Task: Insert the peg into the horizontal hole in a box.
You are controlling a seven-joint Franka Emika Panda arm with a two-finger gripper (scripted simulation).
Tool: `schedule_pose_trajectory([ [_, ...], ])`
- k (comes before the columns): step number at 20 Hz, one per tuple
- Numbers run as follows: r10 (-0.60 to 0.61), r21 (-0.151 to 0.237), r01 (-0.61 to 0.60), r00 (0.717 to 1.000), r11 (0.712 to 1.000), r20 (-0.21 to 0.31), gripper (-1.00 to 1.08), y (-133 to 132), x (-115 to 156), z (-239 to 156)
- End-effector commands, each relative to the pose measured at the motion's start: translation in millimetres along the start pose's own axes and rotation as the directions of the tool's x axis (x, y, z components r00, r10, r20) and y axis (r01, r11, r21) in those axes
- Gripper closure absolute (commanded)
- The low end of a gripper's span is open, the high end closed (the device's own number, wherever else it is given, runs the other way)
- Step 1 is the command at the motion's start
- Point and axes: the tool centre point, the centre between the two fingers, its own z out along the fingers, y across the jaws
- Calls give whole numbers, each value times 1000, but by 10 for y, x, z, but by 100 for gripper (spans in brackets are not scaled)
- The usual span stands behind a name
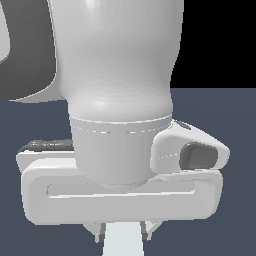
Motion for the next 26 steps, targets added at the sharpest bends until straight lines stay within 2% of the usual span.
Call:
schedule_pose_trajectory([
  [1, 4, -1, -4, 1000, 1000, 0, 108, -17, 36, -16],
  [10, 52, -1, -52, 999, 999, 0, 108, -229, 315, -110],
  [19, 141, -1, -141, 990, 990, -1, 108, -575, 861, -285],
  [26, 194, -1, -194, 981, 981, -1, 108, -745, 1208, -393],
])
